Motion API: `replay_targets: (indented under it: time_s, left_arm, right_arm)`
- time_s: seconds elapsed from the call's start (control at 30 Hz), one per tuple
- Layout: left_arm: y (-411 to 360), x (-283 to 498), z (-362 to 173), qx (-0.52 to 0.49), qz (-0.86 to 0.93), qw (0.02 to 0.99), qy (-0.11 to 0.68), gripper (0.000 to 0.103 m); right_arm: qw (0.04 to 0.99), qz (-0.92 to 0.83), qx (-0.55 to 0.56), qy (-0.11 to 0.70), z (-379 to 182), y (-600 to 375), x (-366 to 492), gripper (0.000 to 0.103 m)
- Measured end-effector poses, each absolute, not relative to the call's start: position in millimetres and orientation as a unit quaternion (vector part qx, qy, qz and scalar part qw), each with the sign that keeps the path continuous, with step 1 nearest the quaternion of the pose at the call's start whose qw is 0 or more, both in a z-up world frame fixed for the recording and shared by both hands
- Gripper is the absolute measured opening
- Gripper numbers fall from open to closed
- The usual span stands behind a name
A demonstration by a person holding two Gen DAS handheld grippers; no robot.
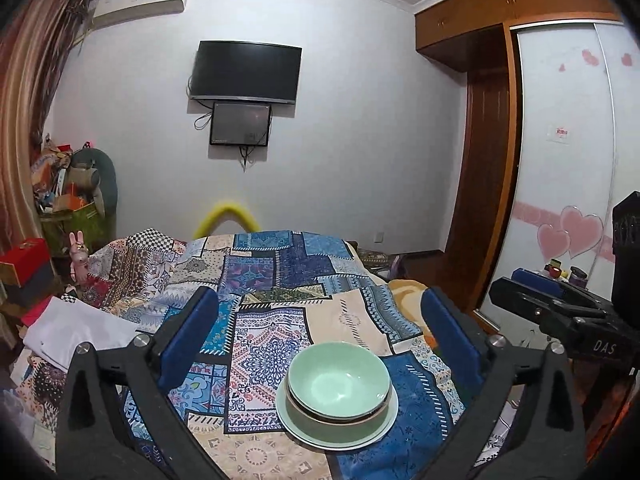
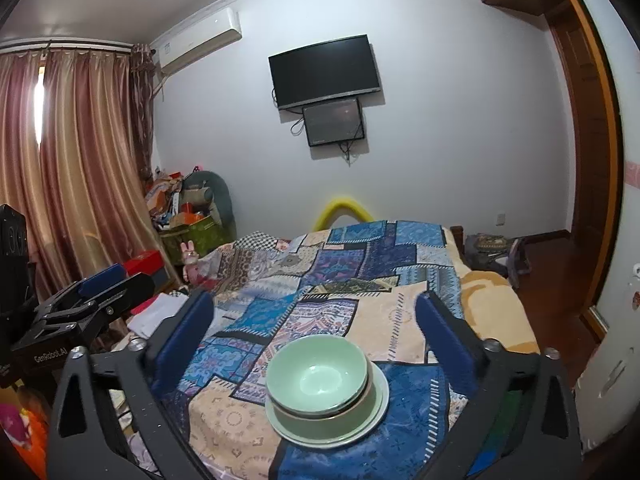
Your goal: Organize plates and bowls
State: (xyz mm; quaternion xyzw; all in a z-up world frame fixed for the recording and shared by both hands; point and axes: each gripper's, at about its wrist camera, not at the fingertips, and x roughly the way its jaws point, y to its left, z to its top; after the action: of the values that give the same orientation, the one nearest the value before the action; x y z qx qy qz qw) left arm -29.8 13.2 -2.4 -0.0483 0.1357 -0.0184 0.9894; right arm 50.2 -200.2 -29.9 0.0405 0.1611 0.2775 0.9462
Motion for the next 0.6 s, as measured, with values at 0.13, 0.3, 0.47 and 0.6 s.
replay_targets:
  time_s: [0.13, 0.3, 0.47, 0.6]
  left_arm:
    - [13.7, -29.0, -5.6, -0.049, -0.018, 0.989, 0.138, 0.103]
    - [11.7, -26.8, -8.7, -0.048, -0.017, 0.989, 0.141, 0.103]
    - [10.0, -28.5, -9.6, -0.042, -0.012, 0.989, 0.138, 0.103]
    - [8.6, -27.4, -11.5, -0.041, -0.016, 0.989, 0.14, 0.103]
  right_arm:
    - [0.948, 0.273, 0.032, 0.162, -31.2, -198.6, 50.3, 0.102]
    - [0.949, 0.27, 0.032, 0.162, -32.1, -201.1, 47.0, 0.102]
    - [0.949, 0.27, 0.036, 0.16, -32.2, -204.3, 45.5, 0.103]
    - [0.948, 0.272, 0.035, 0.159, -31.8, -204.4, 43.7, 0.103]
